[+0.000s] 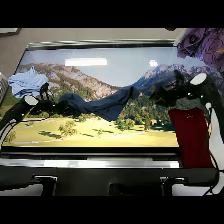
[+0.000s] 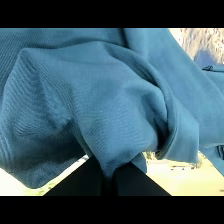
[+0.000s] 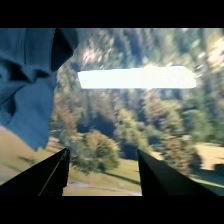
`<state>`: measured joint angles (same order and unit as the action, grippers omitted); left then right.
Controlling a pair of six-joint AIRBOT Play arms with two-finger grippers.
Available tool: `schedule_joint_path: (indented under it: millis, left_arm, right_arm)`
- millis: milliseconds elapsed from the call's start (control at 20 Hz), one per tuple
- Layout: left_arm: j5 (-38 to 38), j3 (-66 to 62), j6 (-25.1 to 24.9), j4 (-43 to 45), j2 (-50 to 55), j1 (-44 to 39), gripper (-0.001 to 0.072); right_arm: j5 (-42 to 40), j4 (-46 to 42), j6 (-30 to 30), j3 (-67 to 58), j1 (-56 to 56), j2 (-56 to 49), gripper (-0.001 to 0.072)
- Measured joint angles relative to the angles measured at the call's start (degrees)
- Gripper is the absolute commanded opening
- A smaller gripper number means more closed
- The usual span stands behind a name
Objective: Fold the clothes and pants, and hang the long-sleeved shirts on hangers.
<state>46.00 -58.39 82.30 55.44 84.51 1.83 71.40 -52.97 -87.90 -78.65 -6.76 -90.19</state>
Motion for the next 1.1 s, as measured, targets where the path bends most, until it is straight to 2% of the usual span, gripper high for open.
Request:
schedule_joint_path:
  millis: [150, 300, 550, 950, 1100]
  left_arm:
    - [0.04, 0.0, 0.0, 0.02, 0.0, 0.0, 0.0019]
    - [0.04, 0.0, 0.0, 0.02, 0.0, 0.0, 0.0019]
    - [0.07, 0.0, 0.0, 0.02, 0.0, 0.0, 0.0019]
    - [0.07, 0.0, 0.02, 0.04, 0.0, 0.0, 0.0019]
    - [0.07, 0.0, 0.02, 0.04, 0.0, 0.0, 0.0019]
  right_arm:
    - [-7.19, 9.18, 3.65, 8.81, 3.58, 0.83, 0.0482]
    - [-14.16, 13.77, 5.27, 12.68, 9.09, -0.52, 0.0482]
    - [-22.84, 18.6, 6.01, 14.43, 16.26, -3.76, 0.0481]
    - [-30.8, 22.84, 5.75, 14.75, 22.69, -6.99, 0.0475]
    - [-32.11, 23.47, 4.74, 14.75, 23.93, -8.17, 0.0225]
